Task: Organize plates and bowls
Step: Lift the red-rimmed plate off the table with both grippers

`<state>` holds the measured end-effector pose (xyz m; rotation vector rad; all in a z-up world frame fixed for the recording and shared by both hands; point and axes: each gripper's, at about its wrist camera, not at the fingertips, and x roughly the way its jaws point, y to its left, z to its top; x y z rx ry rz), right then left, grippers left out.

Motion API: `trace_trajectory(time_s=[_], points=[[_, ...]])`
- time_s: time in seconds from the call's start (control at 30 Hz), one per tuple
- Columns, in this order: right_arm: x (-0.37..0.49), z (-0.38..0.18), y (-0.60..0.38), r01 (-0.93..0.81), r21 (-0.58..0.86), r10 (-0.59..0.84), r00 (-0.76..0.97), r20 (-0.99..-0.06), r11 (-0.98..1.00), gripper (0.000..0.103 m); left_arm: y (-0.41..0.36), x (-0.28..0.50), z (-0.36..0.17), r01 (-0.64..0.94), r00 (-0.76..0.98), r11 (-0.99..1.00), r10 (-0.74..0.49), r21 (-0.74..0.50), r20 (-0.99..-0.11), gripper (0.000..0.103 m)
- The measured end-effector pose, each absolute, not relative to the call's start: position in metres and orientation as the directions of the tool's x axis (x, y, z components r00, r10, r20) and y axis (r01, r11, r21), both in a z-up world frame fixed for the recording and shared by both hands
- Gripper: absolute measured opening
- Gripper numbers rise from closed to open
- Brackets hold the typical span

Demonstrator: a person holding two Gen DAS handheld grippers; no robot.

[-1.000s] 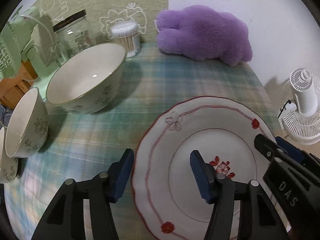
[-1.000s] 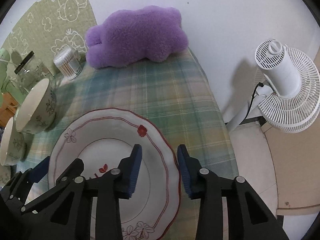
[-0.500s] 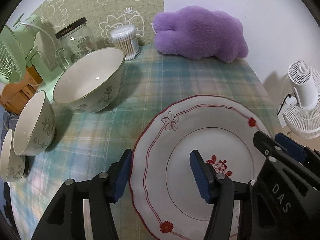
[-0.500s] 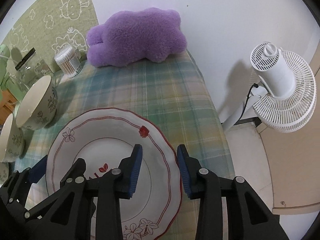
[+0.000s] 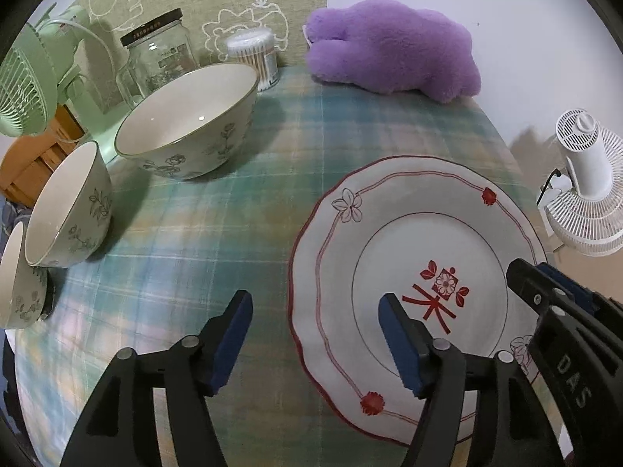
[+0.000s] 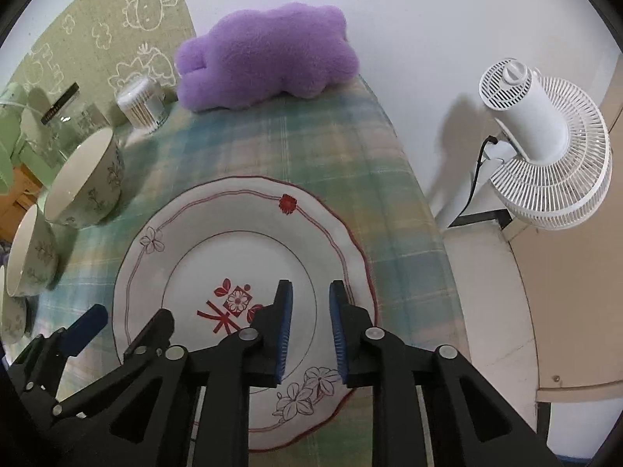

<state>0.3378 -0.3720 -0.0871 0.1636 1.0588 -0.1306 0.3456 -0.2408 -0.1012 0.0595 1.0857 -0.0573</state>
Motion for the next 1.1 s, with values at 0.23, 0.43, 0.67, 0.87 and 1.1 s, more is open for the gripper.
trace_trajectory(time_s=[0.23, 0.43, 0.67, 0.87, 1.1], points=[[0.335, -0.083, -0.388, 0.182, -0.003, -0.099, 0.521, -0.848, 0.983, 0.069, -0.242, 0.354, -0.104, 0.096, 0.467, 0.995, -0.022, 0.026, -0.884, 0.076], [0.349, -0.107, -0.395, 0.186, 0.044, -0.049, 0.471, -0.881, 0.982, 0.068, -0.248, 0.357, -0.110, 0.118, 0.475, 0.992, -0.025, 0.036, -0.879, 0.075], [0.363, -0.116, -0.391, 0.186, 0.066, -0.025, 0.449, -0.893, 0.980, 0.056, -0.254, 0.360, -0.110, 0.137, 0.483, 0.990, -0.049, 0.021, -0.874, 0.073], [0.362, -0.112, -0.389, 0.196, 0.060, -0.032, 0.437, -0.899, 0.979, 0.056, -0.252, 0.357, -0.107, 0.131, 0.479, 0.991, -0.060, 0.003, -0.876, 0.072], [0.351, -0.094, -0.381, 0.203, 0.075, -0.025, 0.453, -0.891, 0.976, 0.056, -0.241, 0.344, -0.088, 0.110, 0.489, 0.994, -0.074, -0.023, -0.869, 0.071]])
